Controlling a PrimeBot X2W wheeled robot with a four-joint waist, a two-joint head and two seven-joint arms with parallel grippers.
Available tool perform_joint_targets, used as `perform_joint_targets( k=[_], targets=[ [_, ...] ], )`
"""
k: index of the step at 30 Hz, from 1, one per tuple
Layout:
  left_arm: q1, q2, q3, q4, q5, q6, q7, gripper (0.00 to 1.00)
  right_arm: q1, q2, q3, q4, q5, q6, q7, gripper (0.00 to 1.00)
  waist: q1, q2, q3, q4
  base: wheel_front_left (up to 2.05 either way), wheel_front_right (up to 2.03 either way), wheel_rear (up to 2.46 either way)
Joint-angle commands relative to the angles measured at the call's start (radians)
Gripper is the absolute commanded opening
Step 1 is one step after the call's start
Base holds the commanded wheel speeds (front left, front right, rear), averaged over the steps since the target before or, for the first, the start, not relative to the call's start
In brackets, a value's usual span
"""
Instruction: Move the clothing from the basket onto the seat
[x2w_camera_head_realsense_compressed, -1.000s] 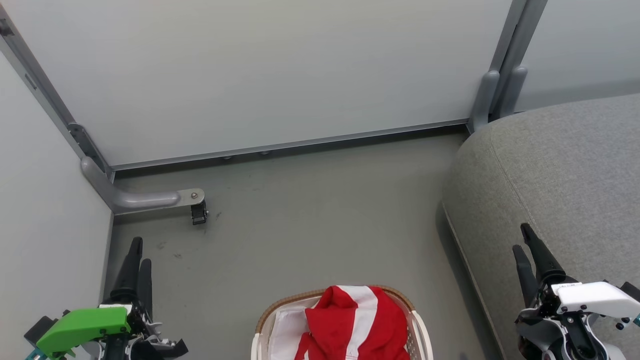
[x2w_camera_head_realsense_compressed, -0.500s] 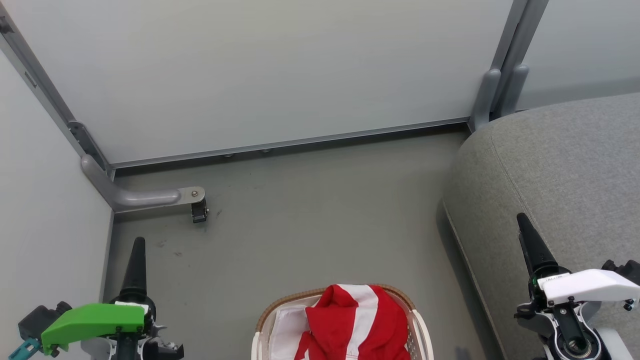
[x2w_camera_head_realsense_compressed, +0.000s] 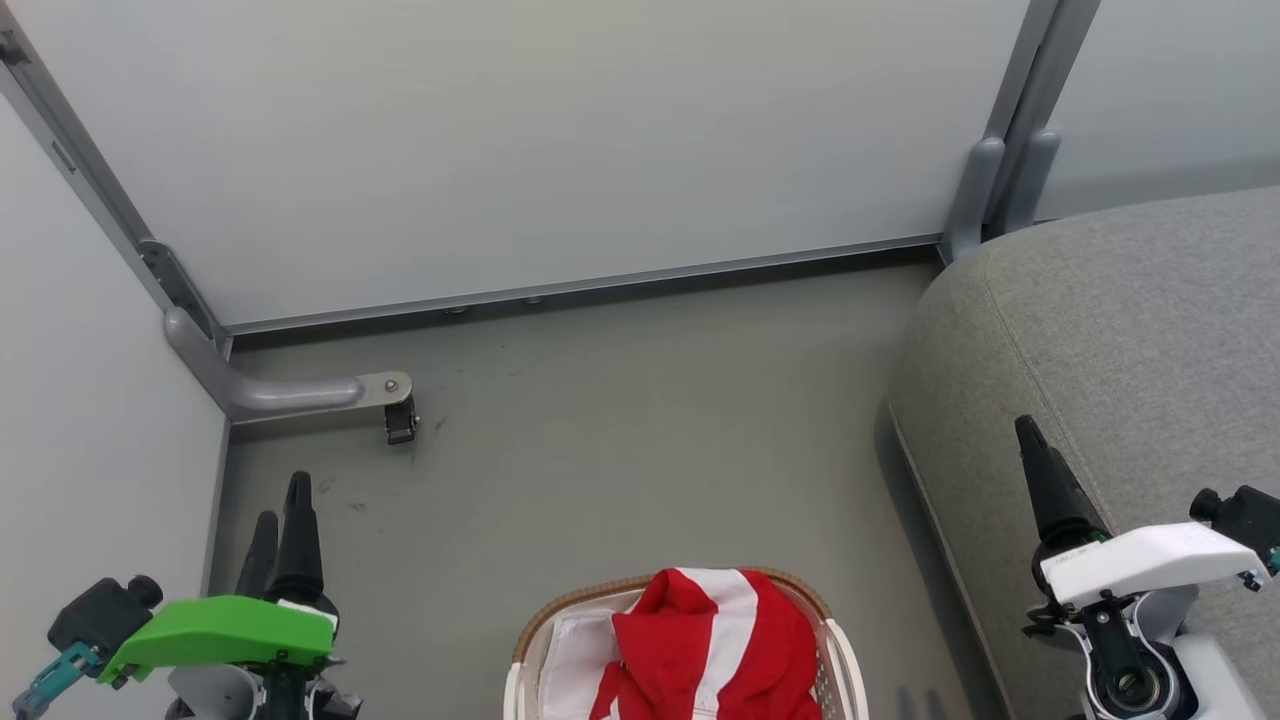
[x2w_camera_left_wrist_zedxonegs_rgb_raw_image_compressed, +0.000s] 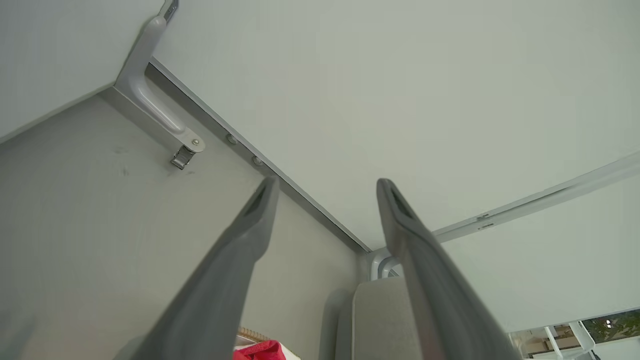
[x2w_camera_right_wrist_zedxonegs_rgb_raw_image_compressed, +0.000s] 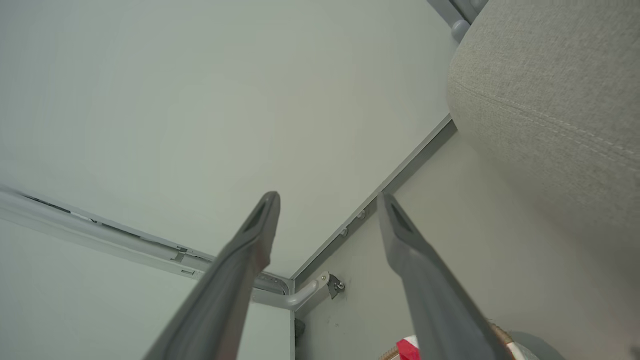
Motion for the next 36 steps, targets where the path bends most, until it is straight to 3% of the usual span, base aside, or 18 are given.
perform_joint_targets(
  k=[1,12,36],
  targets=[
    [-0.035,0.009,-0.003,-0.005,0.046,-0.001,-0.011,1.0,-0.03,-0.013,0.004,-0.004,-0.046,0.0,-0.014,1.0,0.0,0.0,0.0,0.001,0.0,0.0,0.0],
    [-0.029,0.022,-0.035,0.013,0.229,0.004,-0.052,1.0,-0.035,-0.019,0.025,0.027,-0.234,0.0,-0.053,1.0,0.0,0.0,-0.004,0.005,0.0,0.0,0.0],
    [-0.008,0.028,-0.054,0.034,0.509,0.011,-0.12,1.0,-0.033,-0.028,0.056,0.063,-0.507,0.0,-0.119,1.0,0.0,0.0,-0.005,0.006,0.0,0.0,0.0]
  ],
)
